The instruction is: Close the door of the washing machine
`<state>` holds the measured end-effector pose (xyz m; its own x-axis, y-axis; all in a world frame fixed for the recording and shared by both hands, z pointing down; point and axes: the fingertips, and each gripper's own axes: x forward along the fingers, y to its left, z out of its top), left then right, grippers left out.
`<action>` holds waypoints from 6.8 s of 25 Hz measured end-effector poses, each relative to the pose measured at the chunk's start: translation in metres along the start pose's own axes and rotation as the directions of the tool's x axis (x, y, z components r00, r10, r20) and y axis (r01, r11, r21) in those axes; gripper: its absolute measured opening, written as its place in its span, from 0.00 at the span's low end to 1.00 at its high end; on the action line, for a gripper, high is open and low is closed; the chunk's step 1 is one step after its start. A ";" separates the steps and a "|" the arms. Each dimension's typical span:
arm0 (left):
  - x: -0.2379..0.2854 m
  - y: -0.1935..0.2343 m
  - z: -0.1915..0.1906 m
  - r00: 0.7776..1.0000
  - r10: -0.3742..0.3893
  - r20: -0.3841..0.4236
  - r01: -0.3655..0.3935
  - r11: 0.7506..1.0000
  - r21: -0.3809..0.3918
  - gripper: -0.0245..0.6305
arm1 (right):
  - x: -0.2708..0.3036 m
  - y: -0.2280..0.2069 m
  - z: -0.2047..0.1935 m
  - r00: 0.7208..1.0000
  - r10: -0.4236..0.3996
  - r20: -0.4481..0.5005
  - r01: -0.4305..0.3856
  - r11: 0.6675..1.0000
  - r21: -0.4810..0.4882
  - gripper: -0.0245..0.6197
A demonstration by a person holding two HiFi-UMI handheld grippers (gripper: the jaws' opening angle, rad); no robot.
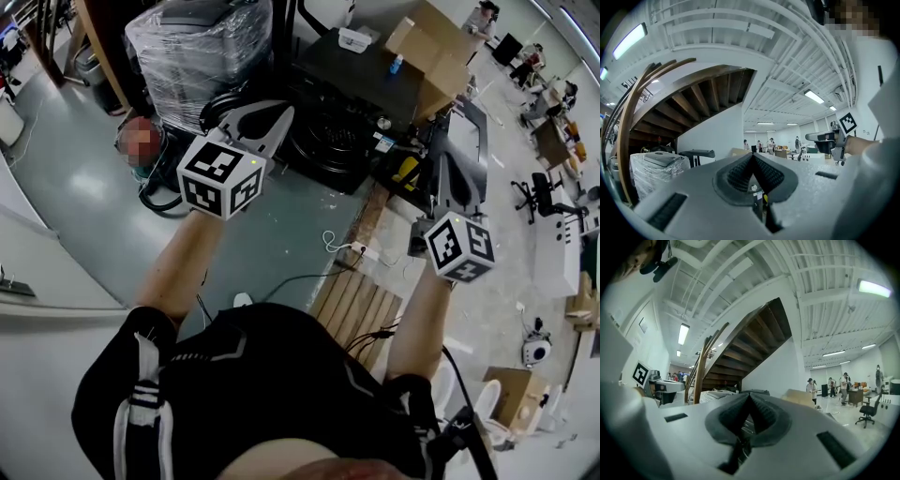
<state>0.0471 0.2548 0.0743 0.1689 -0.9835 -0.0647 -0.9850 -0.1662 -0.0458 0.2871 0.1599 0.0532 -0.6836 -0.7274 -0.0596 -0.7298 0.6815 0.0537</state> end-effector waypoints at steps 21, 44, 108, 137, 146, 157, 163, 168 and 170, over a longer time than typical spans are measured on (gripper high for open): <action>-0.014 0.031 -0.001 1.000 -0.019 0.005 0.019 1.000 -0.015 0.04 | 0.022 0.045 0.001 0.999 0.008 -0.032 -0.011 0.997 -0.082 0.04; -0.050 0.113 -0.016 0.999 -0.039 0.027 0.040 0.998 -0.047 0.04 | 0.075 0.134 -0.004 0.999 0.014 -0.029 -0.017 0.996 -0.091 0.04; 0.281 0.420 -0.157 0.947 -0.246 -0.207 0.253 0.968 0.006 0.04 | 0.503 0.084 -0.120 0.989 0.032 -0.147 -0.037 0.999 -0.033 0.05; 0.267 0.545 -0.535 0.554 -0.420 -0.719 0.492 0.862 -0.124 0.21 | 0.565 0.189 -0.291 0.871 -0.047 -0.489 0.067 0.998 0.023 0.05; 0.257 0.536 -0.606 0.416 -0.434 -0.799 0.575 0.806 -0.138 0.26 | 0.553 0.197 -0.333 0.832 -0.049 -0.552 0.090 0.995 0.047 0.05; 0.254 0.534 -0.627 0.334 -0.465 -0.820 0.614 0.767 -0.185 0.27 | 0.539 0.209 -0.367 0.804 -0.025 -0.594 0.096 0.991 0.088 0.05; 0.251 0.531 -0.627 0.318 -0.471 -0.823 0.638 0.748 -0.181 0.26 | 0.538 0.210 -0.370 0.804 -0.019 -0.594 0.094 0.991 0.095 0.05; 0.249 0.529 -0.625 0.341 -0.447 -0.827 0.610 0.775 -0.167 0.25 | 0.533 0.209 -0.373 0.802 -0.022 -0.596 0.101 0.990 0.099 0.05; 0.245 0.526 -0.624 0.354 -0.435 -0.828 0.594 0.788 -0.160 0.25 | 0.529 0.207 -0.375 0.797 -0.027 -0.603 0.111 0.988 0.103 0.05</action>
<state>-0.4510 -0.1178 0.6566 0.4596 -0.3349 0.8225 -0.6817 -0.7267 0.0850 -0.2259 -0.1136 0.4065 -0.5265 -0.6467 0.5520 -0.7971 0.6012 -0.0559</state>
